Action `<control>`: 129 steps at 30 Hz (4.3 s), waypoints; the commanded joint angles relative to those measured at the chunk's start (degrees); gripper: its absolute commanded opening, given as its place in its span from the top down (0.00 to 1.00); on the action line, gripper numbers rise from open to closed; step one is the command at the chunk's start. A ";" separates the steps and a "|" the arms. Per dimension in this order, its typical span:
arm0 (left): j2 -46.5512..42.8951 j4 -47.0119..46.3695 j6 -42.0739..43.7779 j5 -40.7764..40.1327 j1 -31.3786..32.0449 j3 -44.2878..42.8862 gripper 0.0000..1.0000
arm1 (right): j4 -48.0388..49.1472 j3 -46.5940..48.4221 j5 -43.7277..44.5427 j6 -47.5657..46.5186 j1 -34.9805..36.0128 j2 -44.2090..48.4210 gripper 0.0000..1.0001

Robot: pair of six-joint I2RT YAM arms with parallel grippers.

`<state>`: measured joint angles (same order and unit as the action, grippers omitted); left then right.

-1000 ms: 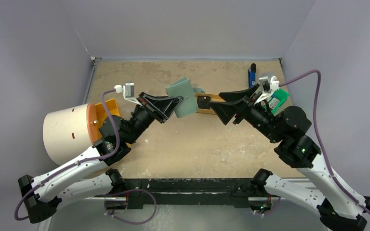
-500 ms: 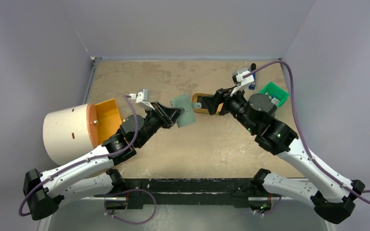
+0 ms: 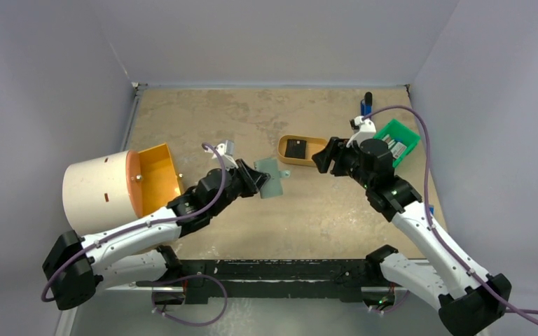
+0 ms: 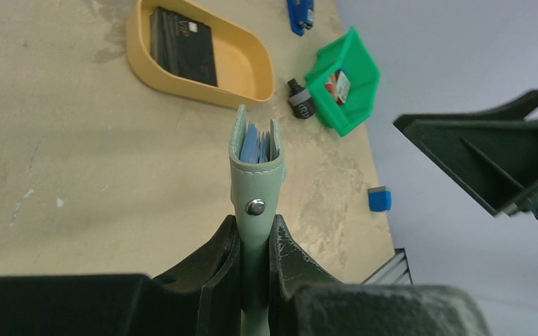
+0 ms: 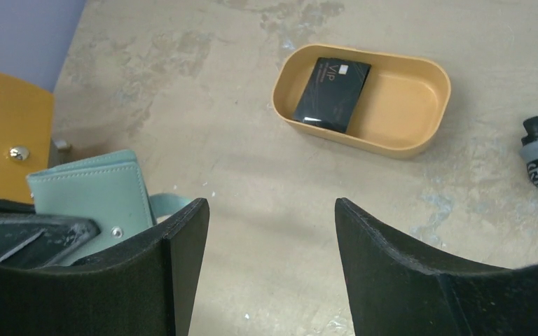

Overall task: Put the credit cards into the card holder
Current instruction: Close the card holder at the center of the board.

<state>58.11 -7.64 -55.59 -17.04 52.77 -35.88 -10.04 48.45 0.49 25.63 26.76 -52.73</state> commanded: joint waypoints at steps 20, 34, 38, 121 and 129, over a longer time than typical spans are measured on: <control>-1.63 -21.34 -2.90 27.58 -14.74 4.82 1.00 | 14.37 -7.08 -24.46 5.09 -0.22 9.83 0.37; -3.97 -27.17 -3.31 38.85 -14.92 4.89 1.00 | 12.27 -3.40 -27.06 4.35 -0.16 10.74 0.41; -3.66 -28.87 -3.66 41.16 -14.97 4.86 1.00 | 10.66 -2.80 -28.70 3.64 -0.11 11.28 0.42; 1.31 -54.58 -22.30 48.12 -17.72 -6.44 1.00 | 48.08 -4.51 -49.17 27.62 0.68 7.48 0.23; -1.91 -36.37 -12.65 44.03 -17.73 -7.31 1.00 | 12.93 6.35 -32.63 4.56 0.84 14.16 0.26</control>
<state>59.40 -54.41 -75.44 30.55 35.31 -39.88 20.93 45.82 -43.29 44.69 27.44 -42.96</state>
